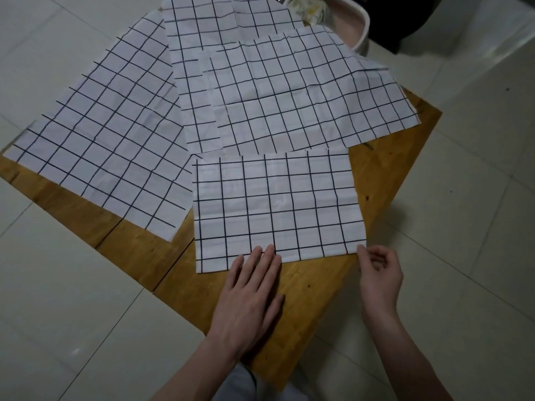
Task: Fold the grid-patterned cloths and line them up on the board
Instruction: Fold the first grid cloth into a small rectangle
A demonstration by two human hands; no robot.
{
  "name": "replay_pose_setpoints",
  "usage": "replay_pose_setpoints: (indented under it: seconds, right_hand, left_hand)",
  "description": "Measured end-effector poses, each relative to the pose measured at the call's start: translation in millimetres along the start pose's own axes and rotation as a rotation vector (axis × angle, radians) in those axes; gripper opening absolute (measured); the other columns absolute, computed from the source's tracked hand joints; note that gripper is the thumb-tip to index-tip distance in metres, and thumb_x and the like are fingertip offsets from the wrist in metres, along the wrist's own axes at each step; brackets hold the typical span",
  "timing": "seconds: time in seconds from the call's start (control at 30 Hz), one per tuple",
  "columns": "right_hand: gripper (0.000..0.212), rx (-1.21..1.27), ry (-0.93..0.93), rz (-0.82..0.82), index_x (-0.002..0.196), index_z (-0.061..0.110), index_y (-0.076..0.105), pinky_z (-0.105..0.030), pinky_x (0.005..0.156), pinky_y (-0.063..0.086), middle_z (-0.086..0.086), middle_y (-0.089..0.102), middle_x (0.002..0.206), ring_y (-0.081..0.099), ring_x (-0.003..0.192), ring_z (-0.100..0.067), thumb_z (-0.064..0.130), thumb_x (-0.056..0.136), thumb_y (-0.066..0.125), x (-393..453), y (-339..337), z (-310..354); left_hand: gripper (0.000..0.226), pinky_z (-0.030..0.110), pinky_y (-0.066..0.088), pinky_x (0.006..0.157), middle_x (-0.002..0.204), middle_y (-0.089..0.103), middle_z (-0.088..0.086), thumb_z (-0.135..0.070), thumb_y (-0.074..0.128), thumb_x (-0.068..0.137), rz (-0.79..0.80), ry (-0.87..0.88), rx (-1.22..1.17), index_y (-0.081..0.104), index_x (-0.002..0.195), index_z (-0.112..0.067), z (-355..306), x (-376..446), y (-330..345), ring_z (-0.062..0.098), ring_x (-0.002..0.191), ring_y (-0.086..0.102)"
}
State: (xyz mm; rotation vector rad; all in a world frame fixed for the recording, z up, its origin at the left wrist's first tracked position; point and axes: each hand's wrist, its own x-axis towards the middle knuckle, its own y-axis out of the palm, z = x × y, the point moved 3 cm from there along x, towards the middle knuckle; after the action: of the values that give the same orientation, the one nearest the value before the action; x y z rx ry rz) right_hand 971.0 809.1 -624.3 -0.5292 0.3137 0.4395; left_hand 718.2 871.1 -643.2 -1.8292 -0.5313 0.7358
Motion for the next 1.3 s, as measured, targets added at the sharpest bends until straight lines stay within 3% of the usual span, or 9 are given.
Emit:
replay_pose_setpoints:
  seconds: [0.23, 0.37, 0.47, 0.63, 0.77, 0.97, 1.13, 1.3]
  right_hand:
    - [0.01, 0.103, -0.139, 0.02, 0.105, 0.009, 0.061, -0.014, 0.082, 0.056, -0.003, 0.069, 0.098, 0.069, 0.089, 0.0, 0.014, 0.099, 0.067, -33.8, 5.1, 44.6]
    - [0.007, 0.18, -0.221, 0.106, 0.103, 0.004, 0.062, -0.014, 0.086, 0.055, -0.001, 0.071, 0.106, 0.071, 0.102, -0.005, 0.005, 0.098, 0.065, -60.0, 19.4, 73.1]
    - [0.007, 0.191, -0.308, 0.19, 0.098, 0.007, 0.061, -0.015, 0.082, 0.055, 0.002, 0.072, 0.098, 0.072, 0.097, -0.006, 0.001, 0.096, 0.066, -80.8, 32.7, 90.9]
    - [0.01, 0.113, -0.44, 0.332, 0.096, 0.014, 0.065, -0.033, 0.084, 0.059, 0.001, 0.071, 0.099, 0.07, 0.097, -0.022, 0.007, 0.093, 0.071, -110.9, 58.5, 98.3]
    - [0.012, 0.032, -0.499, 0.468, 0.095, 0.019, 0.065, -0.041, 0.086, 0.058, 0.004, 0.069, 0.099, 0.068, 0.098, -0.024, 0.011, 0.093, 0.073, -128.6, 82.5, 88.7]
    - [0.014, -0.072, -0.518, 0.621, 0.093, 0.027, 0.065, -0.03, 0.082, 0.057, 0.008, 0.068, 0.095, 0.068, 0.095, -0.019, 0.017, 0.093, 0.076, -149.3, 118.7, 76.5]
    - [0.01, -0.161, -0.524, 0.692, 0.096, 0.022, 0.066, -0.02, 0.079, 0.055, 0.011, 0.065, 0.096, 0.065, 0.095, -0.013, 0.019, 0.094, 0.075, -157.1, 147.1, 60.5]
    - [0.009, -0.253, -0.53, 0.753, 0.097, 0.02, 0.066, -0.025, 0.081, 0.057, 0.013, 0.066, 0.094, 0.066, 0.095, -0.01, 0.02, 0.094, 0.075, -157.0, 158.5, 39.6]
  left_hand:
    - [0.068, 0.05, 0.015, 0.126, 0.174, 0.02, 0.004, -0.056, 0.03, 0.11, -0.01, -0.014, -0.001, 0.027, 0.166, -0.017, -5.1, 2.3, -2.5, 0.024, 0.162, 0.014]
    - [0.067, 0.05, 0.017, 0.125, 0.174, 0.021, 0.003, -0.057, 0.027, 0.11, -0.008, -0.005, -0.009, 0.027, 0.166, -0.018, -4.6, 2.2, -2.1, 0.023, 0.162, 0.016]
    - [0.067, 0.049, 0.017, 0.125, 0.174, 0.02, 0.002, -0.057, 0.024, 0.111, -0.004, 0.005, -0.021, 0.025, 0.166, -0.019, -1.6, 2.1, -2.8, 0.022, 0.162, 0.015]
    - [0.069, 0.044, 0.016, 0.126, 0.175, 0.016, 0.0, -0.057, 0.025, 0.111, -0.061, -0.008, -0.1, 0.015, 0.168, -0.02, 8.4, -2.8, -11.0, 0.018, 0.163, 0.008]
    - [0.068, 0.043, 0.018, 0.127, 0.173, 0.024, 0.002, -0.053, 0.035, 0.11, -0.167, -0.111, -0.142, 0.023, 0.167, -0.019, 32.2, -15.6, -22.4, 0.019, 0.161, 0.018]
    - [0.061, 0.037, 0.034, 0.119, 0.156, 0.051, 0.007, -0.047, 0.041, 0.107, -0.247, -0.249, -0.147, 0.044, 0.157, -0.014, 75.2, -39.6, -30.2, 0.024, 0.142, 0.045]
    - [0.066, 0.038, 0.046, 0.114, 0.149, 0.054, 0.01, -0.033, 0.054, 0.105, -0.263, -0.255, -0.278, 0.03, 0.162, -0.01, 83.4, -49.7, -29.3, 0.023, 0.136, 0.052]
    - [0.079, 0.029, 0.048, 0.106, 0.142, 0.057, 0.011, -0.017, 0.066, 0.099, -0.31, -0.282, -0.447, 0.021, 0.164, -0.007, 80.9, -55.6, -31.5, 0.02, 0.127, 0.057]
